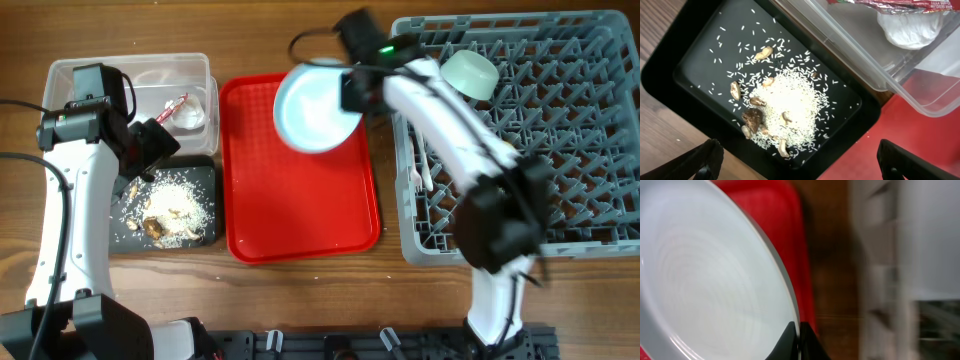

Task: Sort waste into correct bins and load items into the dishwasher rack
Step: 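Grasp the white plate with the right gripper and lift it, then lower the white plate upright into the dish rack and release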

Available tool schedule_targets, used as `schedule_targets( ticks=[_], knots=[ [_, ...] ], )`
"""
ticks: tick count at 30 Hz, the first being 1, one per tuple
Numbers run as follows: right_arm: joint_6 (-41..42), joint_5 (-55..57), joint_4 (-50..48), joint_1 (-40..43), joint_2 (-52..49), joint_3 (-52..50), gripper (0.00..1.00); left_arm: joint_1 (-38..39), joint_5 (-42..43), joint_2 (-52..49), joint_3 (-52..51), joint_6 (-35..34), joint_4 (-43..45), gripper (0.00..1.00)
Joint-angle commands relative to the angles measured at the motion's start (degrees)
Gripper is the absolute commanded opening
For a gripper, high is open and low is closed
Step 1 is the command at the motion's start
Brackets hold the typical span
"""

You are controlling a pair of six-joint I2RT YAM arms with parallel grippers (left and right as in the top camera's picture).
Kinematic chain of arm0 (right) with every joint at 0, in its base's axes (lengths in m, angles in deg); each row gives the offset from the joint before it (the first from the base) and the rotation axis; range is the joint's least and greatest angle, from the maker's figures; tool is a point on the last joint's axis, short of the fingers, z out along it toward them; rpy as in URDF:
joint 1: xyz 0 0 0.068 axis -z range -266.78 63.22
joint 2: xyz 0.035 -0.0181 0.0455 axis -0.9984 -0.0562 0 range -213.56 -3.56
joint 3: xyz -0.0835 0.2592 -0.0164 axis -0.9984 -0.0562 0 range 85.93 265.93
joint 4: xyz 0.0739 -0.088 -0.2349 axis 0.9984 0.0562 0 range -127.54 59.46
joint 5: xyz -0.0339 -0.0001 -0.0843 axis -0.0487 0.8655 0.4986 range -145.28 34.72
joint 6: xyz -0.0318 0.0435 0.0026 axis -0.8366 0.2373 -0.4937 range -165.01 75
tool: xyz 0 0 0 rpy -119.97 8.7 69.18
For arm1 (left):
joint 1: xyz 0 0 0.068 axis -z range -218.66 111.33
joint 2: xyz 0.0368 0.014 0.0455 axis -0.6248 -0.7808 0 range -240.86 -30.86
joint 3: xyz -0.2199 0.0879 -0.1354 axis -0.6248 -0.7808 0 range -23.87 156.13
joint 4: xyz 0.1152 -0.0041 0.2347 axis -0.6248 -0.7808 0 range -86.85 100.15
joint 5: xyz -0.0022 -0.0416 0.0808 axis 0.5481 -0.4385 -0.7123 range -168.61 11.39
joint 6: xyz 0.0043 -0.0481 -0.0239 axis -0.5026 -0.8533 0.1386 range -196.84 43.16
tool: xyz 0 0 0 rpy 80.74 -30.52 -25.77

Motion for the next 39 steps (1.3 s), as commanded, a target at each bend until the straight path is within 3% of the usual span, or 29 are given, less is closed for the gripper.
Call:
schedule_targets(
  ticks=[1,6,9,15,21,26,35,37,39],
  knots=[
    [-6.19,5.51,2.19,4.35,10.16,0.2,0.04,-0.2,1.97,0.85,0.09,-0.94,0.74,1.0],
    [-14.4,14.8,7.69,11.06,19.54,0.17,0.04,-0.17,5.95,0.85,0.09,-0.85,1.25,1.0],
    [-13.42,27.8,13.42,12.07,21.84,0.17,0.04,0.59,11.04,0.85,0.09,2.27,2.62,1.0],
    [3.93,45.42,26.93,11.93,22.97,-1.03,0.04,7.1,10.99,0.85,0.09,2.25,4.07,1.0],
    [10.25,47.93,25.4,8.31,26.56,-13.94,0.04,11.89,10.99,0.85,0.09,2.08,5.05,0.99],
    [9.31,44.7,16.24,6.8,31.04,-26.4,0.04,13.0,10.99,0.85,0.09,2.08,5.09,1.0],
    [2.03,40.06,8.2,4.94,31.12,-28.85,0.04,13.0,10.99,0.85,0.09,2.08,5.09,1.0],
    [-4.15,35.65,4.57,4.96,31.12,-28.85,0.04,13.0,10.99,0.85,0.09,2.08,5.07,1.0],
    [-16.65,27.87,-0.28,4.96,31.12,-28.85,0.04,13.0,10.99,0.85,0.09,2.08,5.05,1.0]
  ],
)
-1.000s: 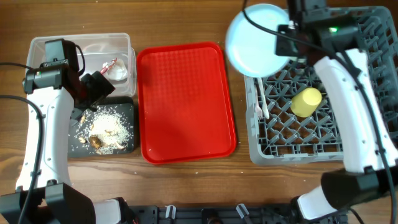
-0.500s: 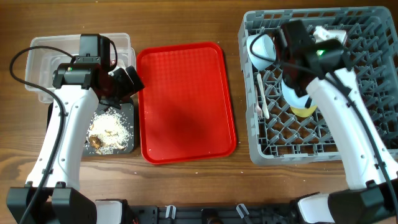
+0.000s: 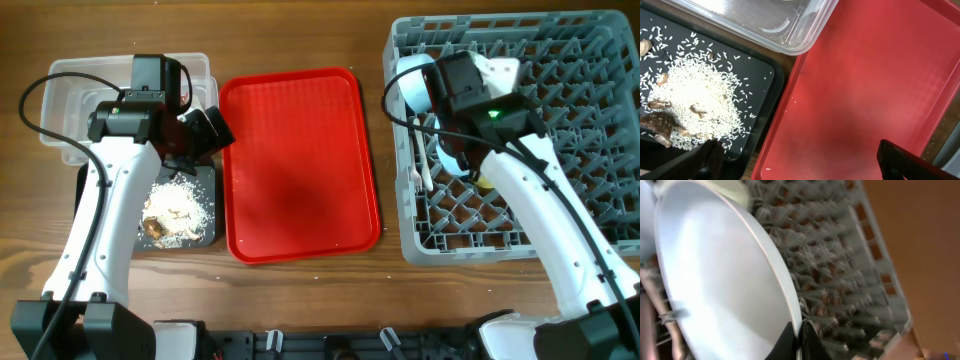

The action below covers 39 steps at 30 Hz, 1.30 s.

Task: Sort waste into correct bins and load items into the dishwasher rack
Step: 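Lower the white plate upright into the dish rack and release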

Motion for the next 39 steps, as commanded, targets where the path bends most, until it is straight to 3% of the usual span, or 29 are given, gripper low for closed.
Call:
schedule_targets(
  ticks=[1,4,7,13,21,23,29,31,35,39],
  knots=[
    [-18.64,-11.47,-4.04,-0.46,1.27,-0.26,0.04,0.22,0.48,0.85,0.09,0.72,-0.09,1.0],
    [-40.0,-17.09,-4.94,-0.46,1.25,-0.26,0.04,0.2,0.48,0.85,0.07,0.72,-0.02,1.0],
    [-47.28,-16.85,-5.6,0.15,1.22,-0.26,0.04,0.22,0.48,0.85,0.07,0.72,-0.02,1.0],
    [-47.25,-16.5,-6.64,1.27,1.2,-0.26,0.04,0.22,0.48,0.85,0.04,0.72,0.0,1.0],
    [-39.1,-17.31,-9.14,1.49,1.31,-0.24,0.06,0.22,0.46,0.85,0.04,0.74,0.04,1.0],
    [-38.25,-18.1,-11.23,1.49,1.7,-0.2,0.18,0.22,0.46,0.85,0.04,0.74,0.31,1.0],
    [-37.7,-19.5,-13.77,1.57,3.58,-0.15,0.33,0.22,0.48,0.85,0.04,0.72,0.63,1.0],
    [-32.35,-22.43,-14.86,3.02,4.94,0.07,0.41,0.22,0.48,0.85,0.04,0.74,0.63,1.0],
    [-23.41,-52.3,-16.87,13.97,8.44,0.24,0.68,0.87,0.5,0.85,0.04,2.54,2.84,1.0],
    [-23.28,-69.22,-14.8,22.64,8.55,0.24,0.8,6.49,0.92,-0.11,0.04,9.18,7.58,1.0]
  ],
)
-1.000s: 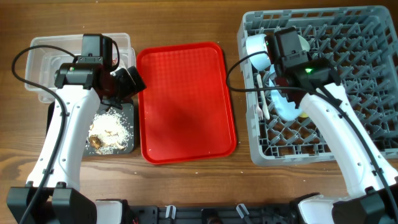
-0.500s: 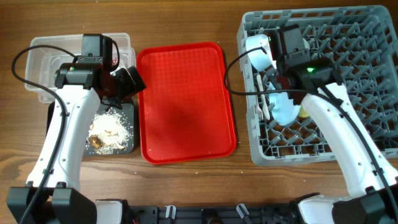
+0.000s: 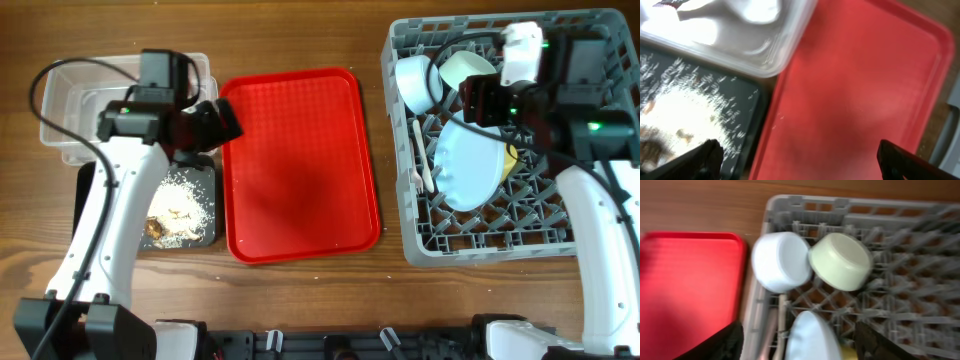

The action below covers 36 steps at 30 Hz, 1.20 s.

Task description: Sort waste into correct bins and load items into the dishwasher rack

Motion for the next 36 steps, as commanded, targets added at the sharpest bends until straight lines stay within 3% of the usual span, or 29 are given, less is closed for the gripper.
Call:
schedule_targets(
  ticks=[1,3,7,11,17,21,27,36],
  knots=[
    [1.64,-15.8,2.8,3.78,0.66,0.28,0.9,5.97,0.92,-0.85,0.04,7.26,1.95,1.0],
    [0.22,-15.72,6.51,4.15,0.66,0.28,0.99,8.39,0.92,-1.92,0.04,8.15,0.9,1.0],
    [6.1,-7.37,11.89,4.15,0.68,0.0,1.0,7.85,0.92,-2.08,0.04,8.11,-5.51,1.0],
    [6.19,-3.13,14.56,4.15,3.3,-0.55,1.0,6.69,0.92,-1.55,-0.07,8.11,-13.18,1.0],
    [6.14,-2.49,2.75,4.15,25.73,-20.26,1.0,8.22,0.7,16.98,-14.23,8.13,0.59,1.0],
    [6.34,-1.55,2.75,4.15,36.26,-29.07,1.0,8.2,0.7,31.15,-25.83,6.43,8.28,1.0],
    [6.32,-1.53,2.73,4.15,33.53,-29.16,1.0,8.2,0.72,31.91,-26.05,6.43,8.07,1.0],
    [6.29,-1.53,2.67,4.15,20.79,-29.38,1.0,8.2,0.72,31.91,-26.05,6.43,8.07,1.0]
  ],
)
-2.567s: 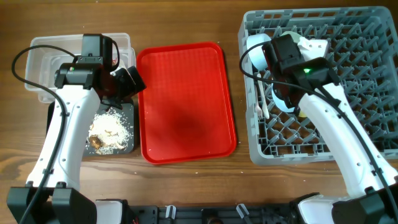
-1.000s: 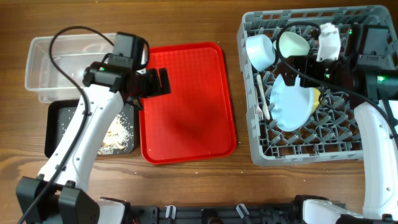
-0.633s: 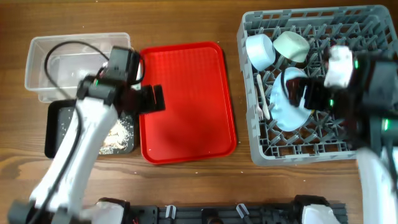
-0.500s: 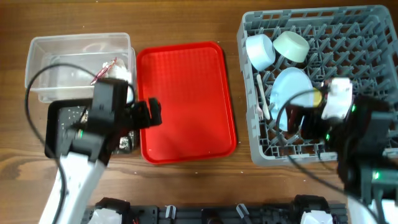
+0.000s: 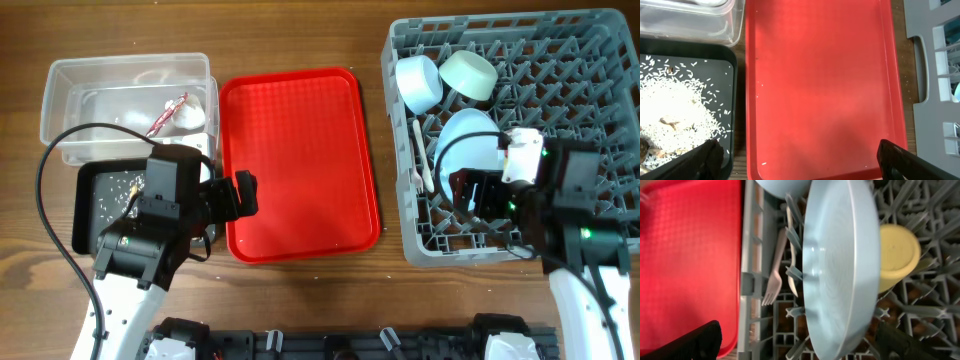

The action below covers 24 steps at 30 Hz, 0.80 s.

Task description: Sort waste into correct bins and load items into the dishwasher rack

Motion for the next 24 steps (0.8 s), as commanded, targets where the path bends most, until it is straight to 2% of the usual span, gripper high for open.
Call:
schedule_targets(
  ticks=[1,4,7,11,14,19,24],
  knots=[
    [0.76,0.74,-0.13,0.13,-2.19,-0.46,1.0,0.15,0.28,0.42,-0.37,-0.48,0.15,1.0],
    [0.66,0.74,-0.04,0.13,0.72,-0.46,1.0,0.15,0.28,0.42,-0.37,-0.48,0.15,1.0],
    [0.57,2.49,-0.59,0.13,8.15,-0.55,1.0,0.15,0.28,0.42,-0.37,-0.48,0.15,1.0],
    [-1.18,2.91,-5.99,0.07,20.09,-2.6,1.0,0.15,0.28,0.42,-0.37,-0.48,0.15,1.0],
    [-2.78,2.54,-16.28,-0.02,28.76,-11.02,1.0,0.15,0.28,0.42,-0.37,-0.48,0.15,1.0],
    [-2.23,-4.31,-34.84,-0.04,42.86,-29.09,1.0,0.15,0.28,0.39,-0.37,-0.48,0.15,1.0],
    [-6.25,0.2,-49.42,-3.19,52.96,-40.59,1.0,0.15,0.28,0.39,-0.37,-0.48,0.15,1.0]
  ],
)
